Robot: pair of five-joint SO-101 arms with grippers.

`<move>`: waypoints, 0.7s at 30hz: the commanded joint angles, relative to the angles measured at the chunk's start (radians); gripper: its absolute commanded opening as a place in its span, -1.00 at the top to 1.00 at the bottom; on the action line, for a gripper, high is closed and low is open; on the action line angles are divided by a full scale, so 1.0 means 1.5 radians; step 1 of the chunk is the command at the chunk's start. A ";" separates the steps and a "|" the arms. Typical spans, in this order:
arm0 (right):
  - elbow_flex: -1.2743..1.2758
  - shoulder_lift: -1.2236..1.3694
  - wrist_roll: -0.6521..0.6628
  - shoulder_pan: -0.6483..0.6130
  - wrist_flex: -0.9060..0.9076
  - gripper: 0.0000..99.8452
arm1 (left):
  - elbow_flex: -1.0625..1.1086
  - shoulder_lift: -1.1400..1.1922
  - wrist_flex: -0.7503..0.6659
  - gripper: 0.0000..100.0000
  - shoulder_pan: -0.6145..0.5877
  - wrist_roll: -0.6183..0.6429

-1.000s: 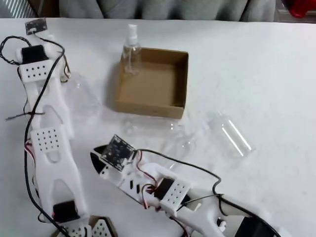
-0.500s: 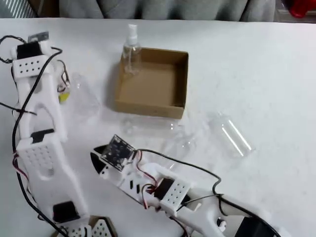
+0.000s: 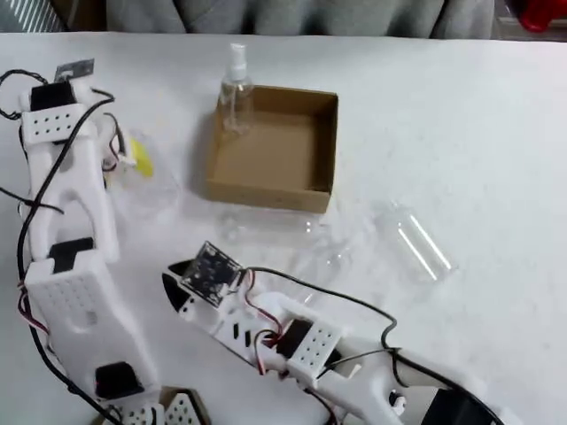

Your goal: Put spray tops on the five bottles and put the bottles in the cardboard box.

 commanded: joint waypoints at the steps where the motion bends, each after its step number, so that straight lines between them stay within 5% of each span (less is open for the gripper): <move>1: -0.038 -0.003 0.007 -0.003 -0.001 0.97 | -0.008 -0.082 0.002 0.41 0.036 0.010; 10: -0.038 -0.003 0.007 -0.003 -0.001 0.97 | -0.052 -0.033 -0.082 0.41 0.070 0.048; 21: -0.038 -0.003 0.007 -0.002 -0.001 0.97 | -0.321 0.186 -0.038 0.41 0.055 0.058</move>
